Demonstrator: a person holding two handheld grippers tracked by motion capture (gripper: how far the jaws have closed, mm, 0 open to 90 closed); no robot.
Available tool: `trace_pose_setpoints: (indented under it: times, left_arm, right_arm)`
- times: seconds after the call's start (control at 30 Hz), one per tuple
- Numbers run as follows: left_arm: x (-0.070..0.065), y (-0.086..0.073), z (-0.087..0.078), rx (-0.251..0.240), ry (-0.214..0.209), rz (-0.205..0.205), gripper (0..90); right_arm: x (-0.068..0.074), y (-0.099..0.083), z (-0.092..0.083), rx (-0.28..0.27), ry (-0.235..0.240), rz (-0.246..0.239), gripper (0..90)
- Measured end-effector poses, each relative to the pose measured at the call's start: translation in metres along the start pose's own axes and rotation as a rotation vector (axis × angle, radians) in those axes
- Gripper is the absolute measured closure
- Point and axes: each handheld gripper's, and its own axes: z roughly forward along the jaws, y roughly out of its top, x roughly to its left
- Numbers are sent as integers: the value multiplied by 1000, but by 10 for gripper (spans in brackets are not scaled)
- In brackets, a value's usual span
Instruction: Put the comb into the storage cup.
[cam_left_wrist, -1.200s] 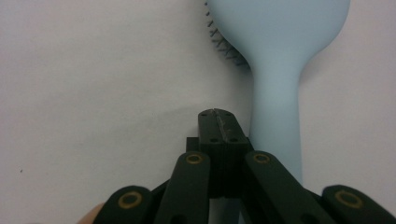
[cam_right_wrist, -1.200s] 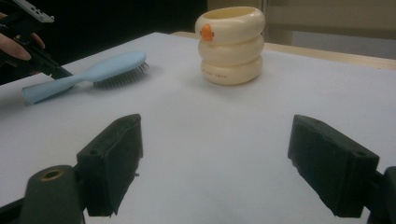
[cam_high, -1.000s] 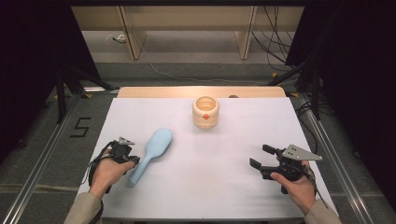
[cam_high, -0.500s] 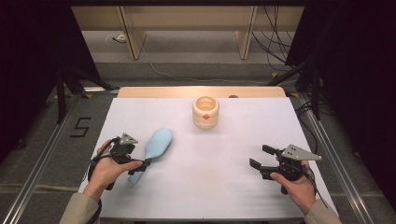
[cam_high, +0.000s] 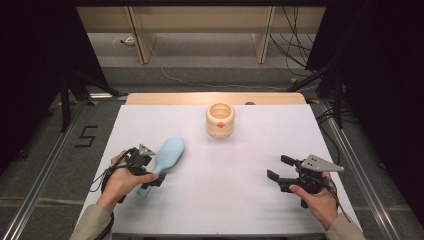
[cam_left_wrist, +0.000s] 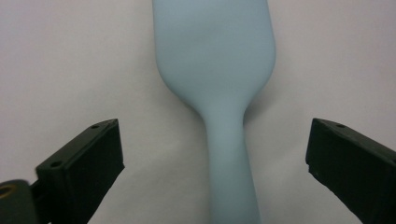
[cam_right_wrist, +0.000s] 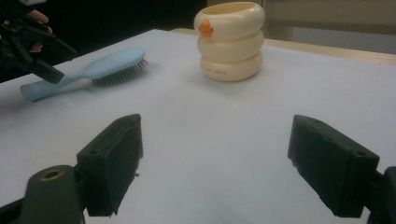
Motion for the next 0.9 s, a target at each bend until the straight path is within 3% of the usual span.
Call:
trace_pose_setpoints:
  times: [0.27,0.43,0.63,0.9]
  left_arm:
    - [1,7,10,101,-4,4,111]
    - [0,12,15,158,26,-28,155]
    - [-2,17,19,194,23,-100,212]
    - [0,17,23,226,12,-127,320]
  right_arm:
    - [0,0,0,0,-4,-2,187]
    - [0,0,0,0,-5,-4,187]
    - [0,0,0,0,-5,-5,187]
    - [0,0,0,1,-5,-6,187]
